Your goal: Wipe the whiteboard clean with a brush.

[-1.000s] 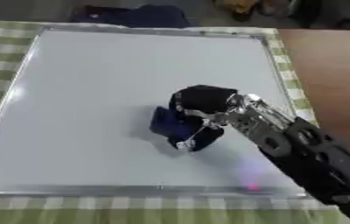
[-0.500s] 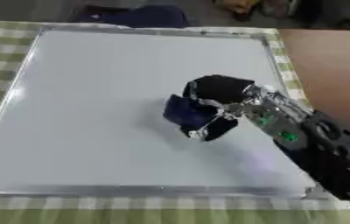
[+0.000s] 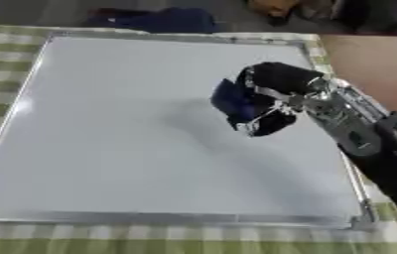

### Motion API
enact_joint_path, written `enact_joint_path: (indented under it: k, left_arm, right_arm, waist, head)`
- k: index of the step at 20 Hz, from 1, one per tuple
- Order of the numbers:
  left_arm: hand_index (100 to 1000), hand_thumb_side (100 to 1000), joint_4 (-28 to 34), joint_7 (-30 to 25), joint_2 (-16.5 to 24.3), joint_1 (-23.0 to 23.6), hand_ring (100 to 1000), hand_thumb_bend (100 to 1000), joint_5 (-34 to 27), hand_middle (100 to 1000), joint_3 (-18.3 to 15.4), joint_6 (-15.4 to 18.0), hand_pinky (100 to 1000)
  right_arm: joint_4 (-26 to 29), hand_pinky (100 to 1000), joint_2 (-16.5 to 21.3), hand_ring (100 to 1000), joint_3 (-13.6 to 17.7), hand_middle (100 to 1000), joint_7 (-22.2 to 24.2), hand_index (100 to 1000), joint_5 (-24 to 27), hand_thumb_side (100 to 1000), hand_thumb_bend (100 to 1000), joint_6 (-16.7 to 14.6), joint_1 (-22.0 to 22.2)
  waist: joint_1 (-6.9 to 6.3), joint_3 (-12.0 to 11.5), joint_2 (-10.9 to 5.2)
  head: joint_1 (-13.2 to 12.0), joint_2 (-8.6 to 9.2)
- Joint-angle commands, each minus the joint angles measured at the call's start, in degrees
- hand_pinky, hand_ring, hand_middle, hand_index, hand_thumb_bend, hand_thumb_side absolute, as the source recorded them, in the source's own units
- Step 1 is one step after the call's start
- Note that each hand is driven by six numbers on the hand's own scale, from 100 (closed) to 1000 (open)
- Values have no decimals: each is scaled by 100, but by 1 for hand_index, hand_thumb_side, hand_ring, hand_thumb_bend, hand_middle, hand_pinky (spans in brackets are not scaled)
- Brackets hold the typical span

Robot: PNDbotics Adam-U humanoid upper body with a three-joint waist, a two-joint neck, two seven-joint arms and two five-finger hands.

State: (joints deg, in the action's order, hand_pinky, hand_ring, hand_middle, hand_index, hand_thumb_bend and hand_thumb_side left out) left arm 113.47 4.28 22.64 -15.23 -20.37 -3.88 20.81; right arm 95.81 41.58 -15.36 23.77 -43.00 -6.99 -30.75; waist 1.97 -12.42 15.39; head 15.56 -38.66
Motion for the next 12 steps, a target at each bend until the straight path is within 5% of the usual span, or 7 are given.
enact_joint_path:
  k: [1,12]
  left_arm:
    - [546,977,112,24,98,-57,639,160,26,583,-78,5,537]
    - [542,990,112,2,78,-111,636,147,73,582,-95,29,535]
  right_arm:
    - [123,649,417,759,285,322,-111,100,236,479,130,146,-39]
    - [-288,653,1009,724,861,325,-408,100,571,481,124,369,102]
  waist:
    - [-20,-9,-57]
    - [-2,-133,155]
  head:
    - [-47,75]
    - [-93,209]
